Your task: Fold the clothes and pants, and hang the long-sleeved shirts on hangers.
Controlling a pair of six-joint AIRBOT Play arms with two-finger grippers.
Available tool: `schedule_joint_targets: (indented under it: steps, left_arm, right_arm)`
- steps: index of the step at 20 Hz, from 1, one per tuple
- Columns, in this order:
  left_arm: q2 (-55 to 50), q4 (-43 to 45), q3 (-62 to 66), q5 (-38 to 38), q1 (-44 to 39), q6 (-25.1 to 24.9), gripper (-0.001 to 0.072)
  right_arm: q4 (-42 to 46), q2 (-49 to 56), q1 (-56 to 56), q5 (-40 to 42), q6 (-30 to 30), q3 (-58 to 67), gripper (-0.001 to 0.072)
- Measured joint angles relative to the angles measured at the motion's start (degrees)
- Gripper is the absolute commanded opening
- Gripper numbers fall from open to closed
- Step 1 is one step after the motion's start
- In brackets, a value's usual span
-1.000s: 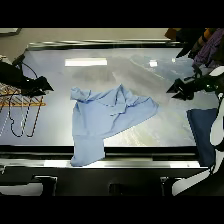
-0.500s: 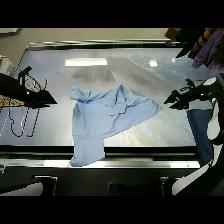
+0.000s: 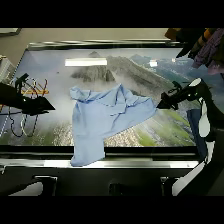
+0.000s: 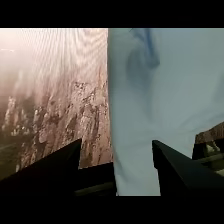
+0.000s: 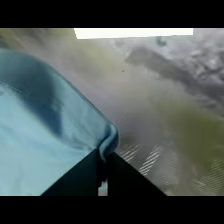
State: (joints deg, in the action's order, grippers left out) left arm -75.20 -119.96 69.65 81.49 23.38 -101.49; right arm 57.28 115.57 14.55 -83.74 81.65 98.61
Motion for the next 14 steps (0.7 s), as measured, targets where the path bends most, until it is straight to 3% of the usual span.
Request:
schedule_joint_targets:
  steps: [8, 14]
  left_arm:
    - [2.3, -5.5, -21.0, -7.6, -1.6, -4.2, 0.0528]
    - [0.3, -7.2, -26.7, -15.8, -7.7, -5.0, 0.0528]
  right_arm:
    - [-0.7, -7.3, -0.4, -5.6, 0.3, 0.0, 0.0036]
    - [-1.0, -13.2, -0.4, -9.0, 2.4, 0.0, 0.0036]
